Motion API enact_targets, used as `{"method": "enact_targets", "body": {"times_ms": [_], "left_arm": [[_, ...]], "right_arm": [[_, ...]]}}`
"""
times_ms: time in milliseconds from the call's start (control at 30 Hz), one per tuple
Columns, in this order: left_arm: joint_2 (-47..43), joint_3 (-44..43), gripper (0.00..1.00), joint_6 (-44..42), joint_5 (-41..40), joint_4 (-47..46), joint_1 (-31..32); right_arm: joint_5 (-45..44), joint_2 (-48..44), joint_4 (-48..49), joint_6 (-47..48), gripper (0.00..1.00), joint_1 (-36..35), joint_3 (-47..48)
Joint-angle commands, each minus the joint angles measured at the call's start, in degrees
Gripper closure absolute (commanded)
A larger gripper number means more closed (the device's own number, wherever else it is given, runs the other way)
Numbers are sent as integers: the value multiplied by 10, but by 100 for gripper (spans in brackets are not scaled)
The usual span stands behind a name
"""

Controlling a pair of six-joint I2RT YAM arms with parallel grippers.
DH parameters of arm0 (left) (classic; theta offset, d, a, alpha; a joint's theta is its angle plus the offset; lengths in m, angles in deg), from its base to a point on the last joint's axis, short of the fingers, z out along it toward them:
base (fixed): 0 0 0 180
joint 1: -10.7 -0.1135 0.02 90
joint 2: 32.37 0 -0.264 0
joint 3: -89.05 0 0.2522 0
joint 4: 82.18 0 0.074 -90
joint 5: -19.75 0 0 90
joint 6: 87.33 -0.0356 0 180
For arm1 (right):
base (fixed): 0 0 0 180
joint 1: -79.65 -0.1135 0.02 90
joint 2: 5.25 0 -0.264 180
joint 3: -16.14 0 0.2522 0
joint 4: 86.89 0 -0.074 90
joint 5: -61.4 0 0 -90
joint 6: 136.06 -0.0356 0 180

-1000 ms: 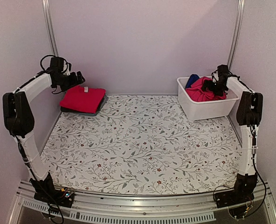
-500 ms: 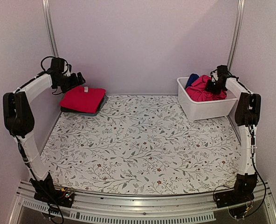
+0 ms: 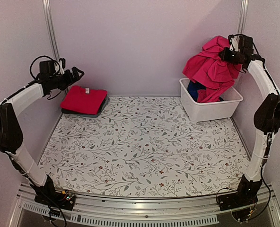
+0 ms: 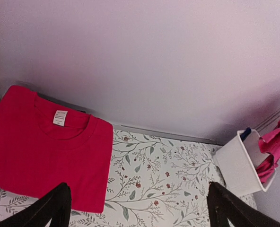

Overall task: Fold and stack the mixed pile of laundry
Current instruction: Pick up the crumpled trousers from the bin, then place the crumpled trousers at the center of the board.

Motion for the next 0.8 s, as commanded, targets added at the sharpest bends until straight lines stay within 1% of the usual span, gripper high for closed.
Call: {"method": "enact_targets", "body": {"times_ms": [0,133,400,567,667,767], "left_arm": [[-20,21,0,44,84,-105,-24],[-19,-1,0,28,81,-48,-24],[-68,31,0,2,61,-31,-24],[-91,49,0,-9,60,-23,-25],[-101,57,0,-12,60,-22,-26],[-109,62,0,-15,60,-23,-28]], "right_arm": [[45,-75,102,-9,100,-2,3],[74,-107,138,-25,100,-22,4],[125,-148,219,-71,100,-104,27],[132,-157,283,-100,100,-188,53],[133,-161,351,-144,100,-246,63],[129,-153,399,-180,100,-295,89]]}}
